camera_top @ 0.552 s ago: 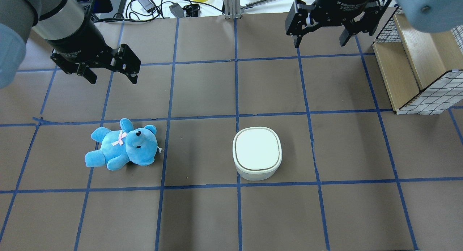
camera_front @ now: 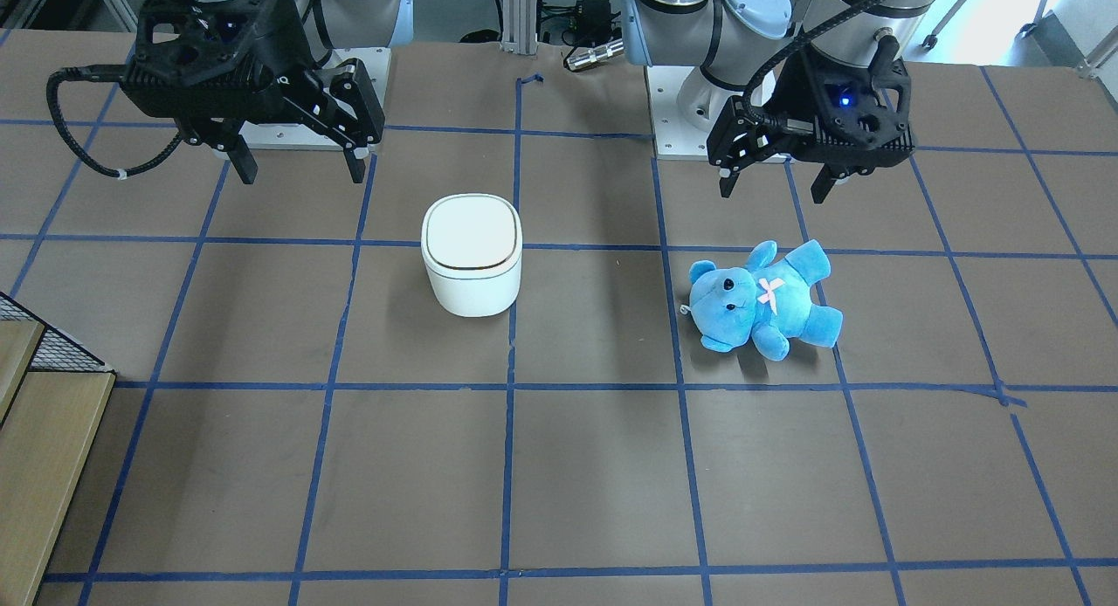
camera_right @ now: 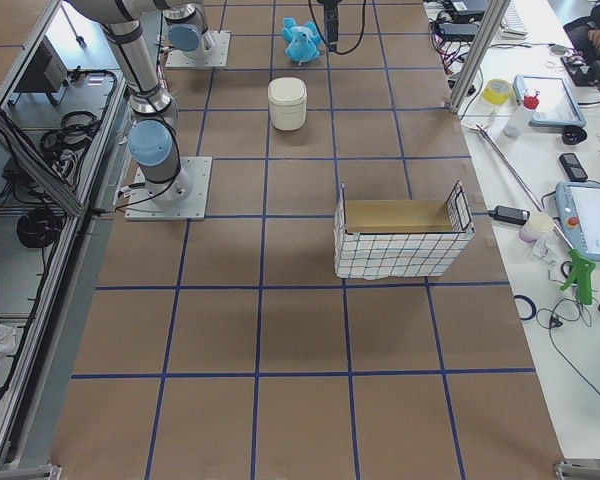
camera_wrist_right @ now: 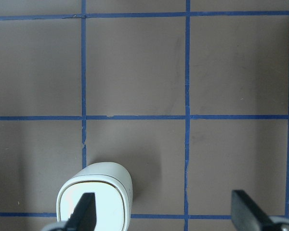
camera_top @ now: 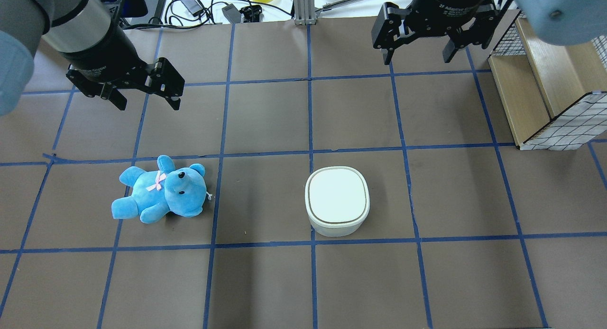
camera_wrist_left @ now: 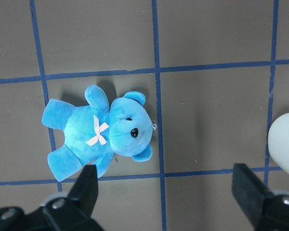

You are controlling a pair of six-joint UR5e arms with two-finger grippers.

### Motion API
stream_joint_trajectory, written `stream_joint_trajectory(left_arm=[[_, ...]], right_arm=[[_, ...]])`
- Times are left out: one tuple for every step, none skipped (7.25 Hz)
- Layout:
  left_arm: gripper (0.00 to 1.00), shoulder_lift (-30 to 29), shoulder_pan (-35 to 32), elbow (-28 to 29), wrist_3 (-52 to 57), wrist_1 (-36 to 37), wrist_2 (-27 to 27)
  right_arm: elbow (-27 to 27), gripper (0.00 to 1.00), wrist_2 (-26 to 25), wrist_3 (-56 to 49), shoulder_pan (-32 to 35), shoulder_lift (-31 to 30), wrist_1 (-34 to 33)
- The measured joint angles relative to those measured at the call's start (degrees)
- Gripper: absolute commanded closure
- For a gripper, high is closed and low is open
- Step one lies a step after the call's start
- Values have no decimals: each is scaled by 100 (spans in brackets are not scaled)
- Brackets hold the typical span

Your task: Open trash can with right arm

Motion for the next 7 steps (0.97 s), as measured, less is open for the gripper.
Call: stream_joint_trajectory(left_arm=[[0, 0, 0, 0, 0, 0, 0], [0, 0, 0, 0, 0, 0, 0], [0, 0, 0, 0, 0, 0, 0], [0, 0, 0, 0, 0, 0, 0], [0, 0, 0, 0, 0, 0, 0], [0, 0, 0, 0, 0, 0, 0], [0, 0, 0, 0, 0, 0, 0]], right_arm=[[24, 0, 5, 4, 12, -1, 9], [51, 0, -3, 10, 21, -1, 11], [104, 1, -11, 46, 46, 3, 7], [246, 40, -12, 173, 143, 8, -41], [504, 75, -16, 344, 356, 24, -123], [875, 88, -9, 445, 634, 56, -191], [1262, 95, 3, 492, 841, 81, -336]])
